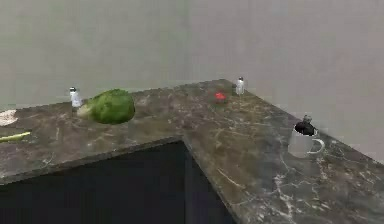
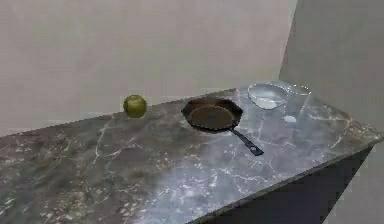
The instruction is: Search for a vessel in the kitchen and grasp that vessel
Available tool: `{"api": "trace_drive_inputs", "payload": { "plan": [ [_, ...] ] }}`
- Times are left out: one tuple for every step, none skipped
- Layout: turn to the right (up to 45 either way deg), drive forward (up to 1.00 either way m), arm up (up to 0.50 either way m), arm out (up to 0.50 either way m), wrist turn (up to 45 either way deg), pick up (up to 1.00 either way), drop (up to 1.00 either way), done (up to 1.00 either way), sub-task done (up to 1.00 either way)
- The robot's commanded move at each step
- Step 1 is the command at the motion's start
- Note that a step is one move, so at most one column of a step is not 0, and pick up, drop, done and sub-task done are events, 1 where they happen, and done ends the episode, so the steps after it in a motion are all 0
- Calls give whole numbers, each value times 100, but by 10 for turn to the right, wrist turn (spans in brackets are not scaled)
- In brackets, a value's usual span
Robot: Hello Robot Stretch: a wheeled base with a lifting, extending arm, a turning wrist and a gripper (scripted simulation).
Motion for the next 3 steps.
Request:
{"api": "trace_drive_inputs", "payload": {
  "plan": [
    [-450,0,0,0,0,0,0,0,0],
    [-120,0,0,0,0,0,0,0,0],
    [0,0,50,0,0,0,0,0,0]
  ]
}}
